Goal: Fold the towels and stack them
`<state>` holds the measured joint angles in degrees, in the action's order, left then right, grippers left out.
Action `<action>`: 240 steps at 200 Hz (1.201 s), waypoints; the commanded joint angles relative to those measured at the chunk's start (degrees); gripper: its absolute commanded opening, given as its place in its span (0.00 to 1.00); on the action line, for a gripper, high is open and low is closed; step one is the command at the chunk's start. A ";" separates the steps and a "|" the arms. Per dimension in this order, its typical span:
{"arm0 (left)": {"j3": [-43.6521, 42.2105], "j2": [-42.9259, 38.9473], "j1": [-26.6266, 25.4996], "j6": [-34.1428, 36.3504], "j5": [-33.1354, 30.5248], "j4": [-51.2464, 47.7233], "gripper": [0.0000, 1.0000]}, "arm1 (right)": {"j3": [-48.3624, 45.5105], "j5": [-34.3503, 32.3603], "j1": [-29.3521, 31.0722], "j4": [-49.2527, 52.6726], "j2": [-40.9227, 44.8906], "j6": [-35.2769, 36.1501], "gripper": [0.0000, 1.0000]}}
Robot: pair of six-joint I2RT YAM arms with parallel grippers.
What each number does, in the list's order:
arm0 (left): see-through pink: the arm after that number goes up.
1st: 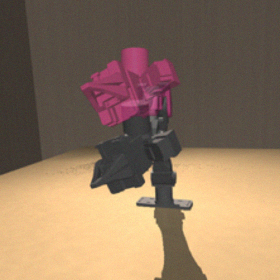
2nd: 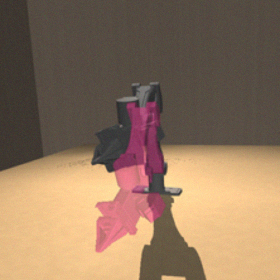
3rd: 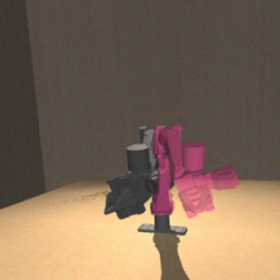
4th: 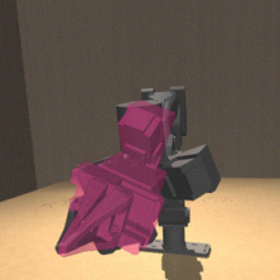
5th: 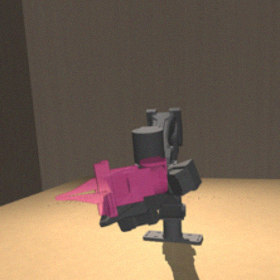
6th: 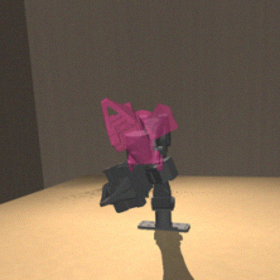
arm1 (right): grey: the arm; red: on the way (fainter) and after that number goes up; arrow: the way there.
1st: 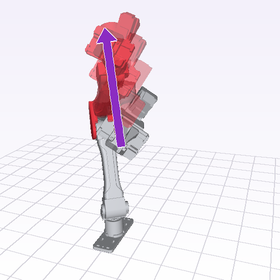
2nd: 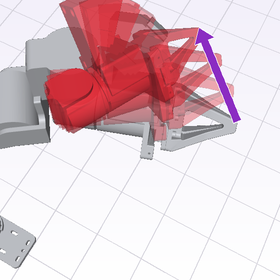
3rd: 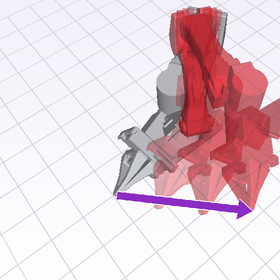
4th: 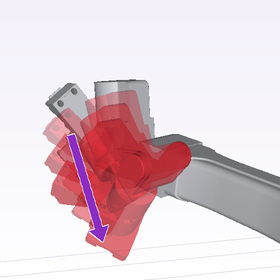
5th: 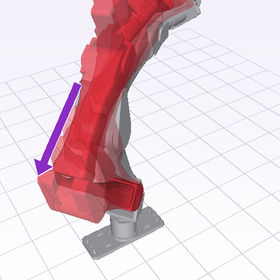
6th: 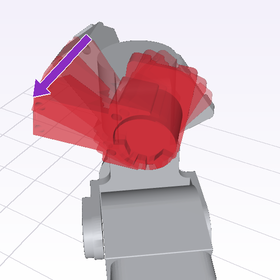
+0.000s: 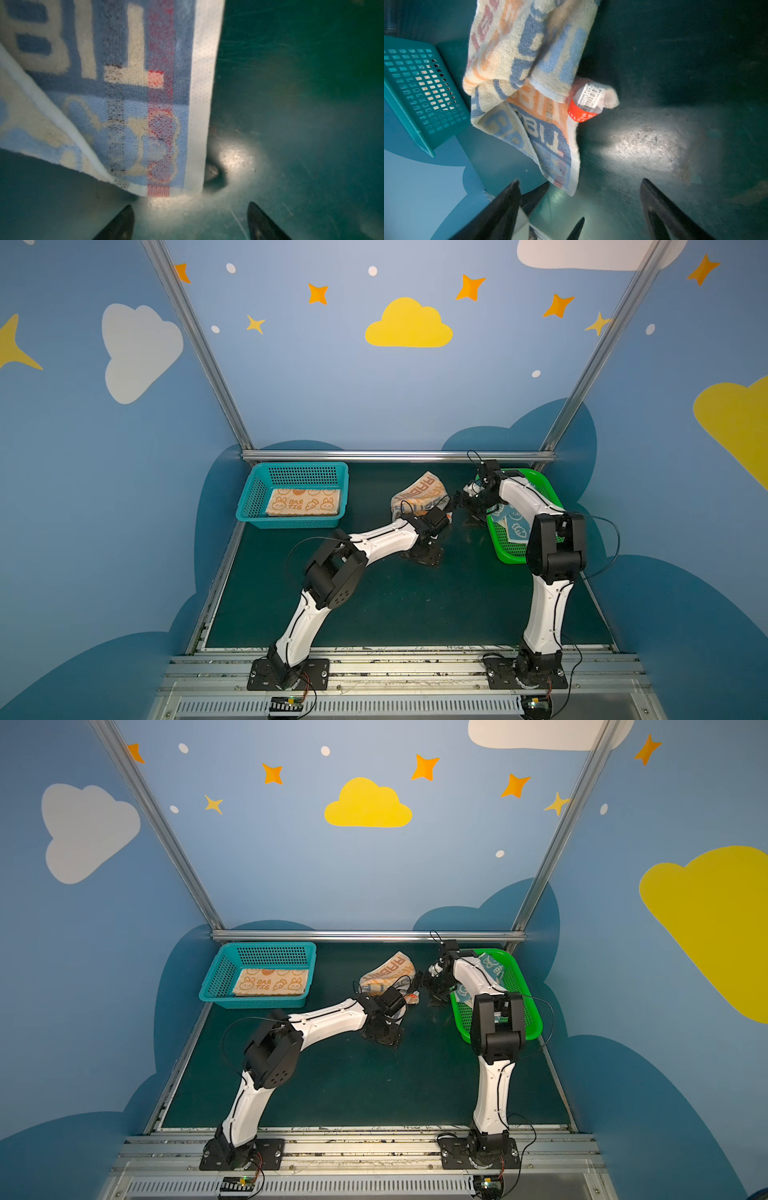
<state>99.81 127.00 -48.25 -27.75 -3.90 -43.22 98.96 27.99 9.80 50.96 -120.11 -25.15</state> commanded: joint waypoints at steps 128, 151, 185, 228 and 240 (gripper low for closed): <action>-9.87 -1.49 13.28 4.28 -7.57 -4.79 0.34 | -5.84 3.46 2.24 -2.71 5.03 1.08 0.89; -11.91 -4.04 15.72 4.45 -7.29 -3.85 0.33 | -6.14 3.10 4.11 -2.94 4.13 0.81 0.89; -14.82 -10.68 15.82 2.63 -3.42 -0.31 0.42 | -6.08 4.82 6.40 -6.58 1.18 -2.98 0.89; -18.86 -16.47 15.12 -0.16 -0.32 5.14 0.72 | -0.23 4.33 9.16 -5.87 -4.05 -4.33 0.88; -18.38 -16.04 14.64 0.06 -0.59 5.64 0.74 | 0.05 4.53 9.36 -6.11 -4.26 -4.62 0.88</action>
<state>81.19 112.29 -32.93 -26.74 -5.96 -40.80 96.77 32.10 18.68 44.95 -122.93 -28.51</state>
